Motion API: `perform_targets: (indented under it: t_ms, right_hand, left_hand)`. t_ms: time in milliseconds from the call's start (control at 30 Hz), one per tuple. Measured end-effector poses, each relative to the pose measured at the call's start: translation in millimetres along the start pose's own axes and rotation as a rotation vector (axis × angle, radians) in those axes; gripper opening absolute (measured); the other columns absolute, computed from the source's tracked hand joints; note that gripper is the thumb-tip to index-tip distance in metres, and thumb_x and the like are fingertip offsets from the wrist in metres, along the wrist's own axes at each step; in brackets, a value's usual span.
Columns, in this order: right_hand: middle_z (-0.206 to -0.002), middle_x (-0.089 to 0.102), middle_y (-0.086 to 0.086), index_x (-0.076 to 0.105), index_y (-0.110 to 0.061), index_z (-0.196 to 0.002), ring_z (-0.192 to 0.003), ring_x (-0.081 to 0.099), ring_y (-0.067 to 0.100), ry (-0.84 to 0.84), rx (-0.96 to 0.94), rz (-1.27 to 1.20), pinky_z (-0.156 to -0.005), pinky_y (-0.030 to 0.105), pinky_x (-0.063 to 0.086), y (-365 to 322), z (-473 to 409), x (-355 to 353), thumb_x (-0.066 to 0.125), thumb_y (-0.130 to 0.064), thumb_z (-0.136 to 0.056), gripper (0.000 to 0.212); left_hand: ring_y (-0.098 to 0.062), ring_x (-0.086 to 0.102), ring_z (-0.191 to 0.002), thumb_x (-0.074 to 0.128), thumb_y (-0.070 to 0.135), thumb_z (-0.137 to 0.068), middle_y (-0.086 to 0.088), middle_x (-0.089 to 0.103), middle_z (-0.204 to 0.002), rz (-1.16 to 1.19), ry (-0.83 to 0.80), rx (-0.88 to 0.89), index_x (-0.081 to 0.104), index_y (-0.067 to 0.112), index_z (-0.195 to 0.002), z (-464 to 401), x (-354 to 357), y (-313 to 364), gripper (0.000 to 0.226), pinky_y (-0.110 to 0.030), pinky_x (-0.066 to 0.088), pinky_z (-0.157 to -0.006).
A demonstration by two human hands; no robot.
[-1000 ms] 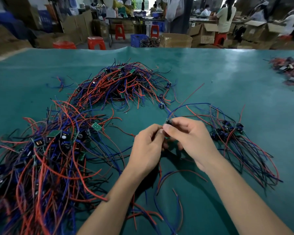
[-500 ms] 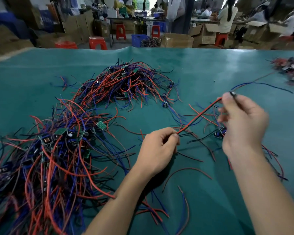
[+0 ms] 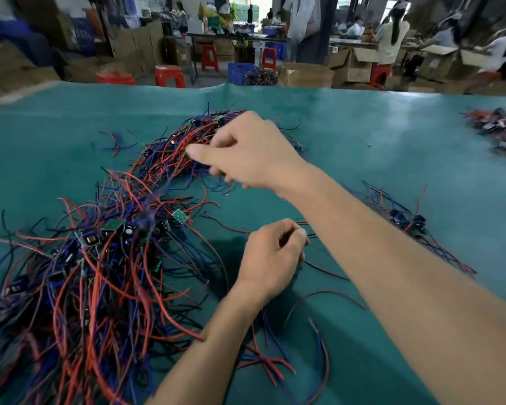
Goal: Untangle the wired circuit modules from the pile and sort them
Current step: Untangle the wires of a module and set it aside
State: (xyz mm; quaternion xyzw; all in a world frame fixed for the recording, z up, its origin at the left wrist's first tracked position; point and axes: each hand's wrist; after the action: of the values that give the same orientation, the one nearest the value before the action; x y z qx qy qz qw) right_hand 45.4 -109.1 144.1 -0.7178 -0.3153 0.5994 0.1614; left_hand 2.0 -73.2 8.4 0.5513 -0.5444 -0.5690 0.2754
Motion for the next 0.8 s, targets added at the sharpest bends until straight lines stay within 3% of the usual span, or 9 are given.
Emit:
perform_targets:
  t_ms: [67, 133, 200, 267, 333, 500, 567, 667, 800]
  right_hand:
    - [-0.095, 0.076, 0.010, 0.073, -0.021, -0.071, -0.095, 0.070, 0.033, 0.062, 0.108, 0.196, -0.090, 0.041, 0.058, 31, -22, -1, 0.072, -0.041, -0.087, 0.025]
    - [-0.116, 0.071, 0.014, 0.075, -0.023, -0.092, -0.108, 0.066, 0.037, 0.077, 0.263, 0.339, -0.098, 0.042, 0.055, 67, -34, -2, 0.068, -0.028, -0.086, 0.010]
    - [-0.129, 0.066, 0.014, 0.073, -0.025, -0.113, -0.115, 0.064, 0.037, 0.001, 0.364, 0.446, -0.100, 0.042, 0.054, 103, -35, -2, 0.064, -0.020, -0.087, 0.029]
    - [-0.133, 0.066, 0.011, 0.072, -0.031, -0.120, -0.121, 0.062, 0.034, -0.091, 0.366, 0.482, -0.101, 0.039, 0.053, 129, -29, 2, 0.065, -0.019, -0.089, 0.034]
    - [-0.131, 0.068, 0.010, 0.074, -0.032, -0.117, -0.119, 0.063, 0.033, -0.073, 0.339, 0.456, -0.101, 0.040, 0.053, 147, -26, 5, 0.065, -0.016, -0.090, 0.033]
    - [-0.103, 0.077, 0.007, 0.075, -0.030, -0.078, -0.101, 0.070, 0.028, 0.168, 0.341, 0.344, -0.093, 0.035, 0.056, 159, -22, -7, 0.065, -0.001, -0.082, 0.031]
    - [-0.089, 0.077, 0.005, 0.079, -0.023, -0.082, -0.089, 0.071, 0.024, 0.271, 0.343, 0.184, -0.084, 0.033, 0.057, 156, -21, -24, 0.069, -0.001, -0.081, 0.024]
    - [-0.075, 0.068, 0.013, 0.073, -0.014, -0.081, -0.059, 0.062, 0.021, 0.411, 0.385, -0.331, -0.056, 0.030, 0.055, 139, -10, -56, 0.069, 0.006, -0.083, 0.020]
    - [-0.072, 0.066, 0.011, 0.066, -0.008, -0.088, -0.050, 0.063, 0.013, 0.466, 0.353, -0.794, -0.050, 0.020, 0.052, 115, 20, -82, 0.064, 0.007, -0.089, 0.015]
  left_hand:
    - [-0.010, 0.059, -0.058, 0.054, 0.023, -0.093, 0.004, 0.068, -0.063, -0.008, 0.000, 0.005, 0.064, 0.020, -0.072, 0, 0, 0, 0.024, -0.028, 0.047, -0.062]
    - [-0.015, 0.063, -0.063, 0.054, 0.026, -0.092, 0.002, 0.069, -0.064, -0.020, 0.007, 0.025, 0.065, 0.016, -0.078, 0, 1, -1, 0.021, -0.032, 0.051, -0.069]
    - [-0.018, 0.064, -0.066, 0.054, 0.027, -0.091, 0.000, 0.069, -0.063, -0.019, 0.014, 0.033, 0.066, 0.015, -0.079, 0, 1, -1, 0.020, -0.036, 0.053, -0.073]
    - [-0.019, 0.065, -0.068, 0.055, 0.024, -0.092, 0.000, 0.069, -0.064, -0.045, 0.019, 0.042, 0.066, 0.015, -0.080, -1, 1, -1, 0.019, -0.038, 0.053, -0.075]
    - [-0.019, 0.064, -0.068, 0.055, 0.023, -0.093, 0.002, 0.069, -0.064, -0.071, 0.023, 0.046, 0.067, 0.016, -0.081, -2, 1, -1, 0.018, -0.038, 0.053, -0.076]
    - [-0.019, 0.066, -0.069, 0.053, 0.028, -0.091, 0.003, 0.068, -0.063, -0.055, 0.020, 0.038, 0.066, 0.016, -0.081, -1, 0, 1, 0.020, -0.039, 0.054, -0.076]
    - [-0.017, 0.066, -0.067, 0.051, 0.031, -0.087, 0.003, 0.068, -0.062, -0.025, 0.019, 0.036, 0.067, 0.016, -0.082, -1, 0, 0, 0.022, -0.037, 0.054, -0.076]
    - [-0.015, 0.062, -0.063, 0.051, 0.030, -0.089, 0.004, 0.067, -0.061, 0.014, 0.007, 0.029, 0.066, 0.017, -0.083, -1, 1, -2, 0.020, -0.037, 0.053, -0.072]
    - [-0.019, 0.062, -0.065, 0.047, 0.034, -0.092, 0.003, 0.067, -0.063, 0.093, 0.019, 0.032, 0.063, 0.018, -0.086, -1, 2, -4, 0.023, -0.042, 0.054, -0.073]
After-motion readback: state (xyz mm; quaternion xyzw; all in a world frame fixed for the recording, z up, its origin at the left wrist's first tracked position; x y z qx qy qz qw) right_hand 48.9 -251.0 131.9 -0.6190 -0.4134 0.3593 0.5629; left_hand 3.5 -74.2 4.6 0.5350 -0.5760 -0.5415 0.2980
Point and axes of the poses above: each hand's wrist, its own z-axis away from the middle knuckle, its own x-axis out of the palm, y = z × x
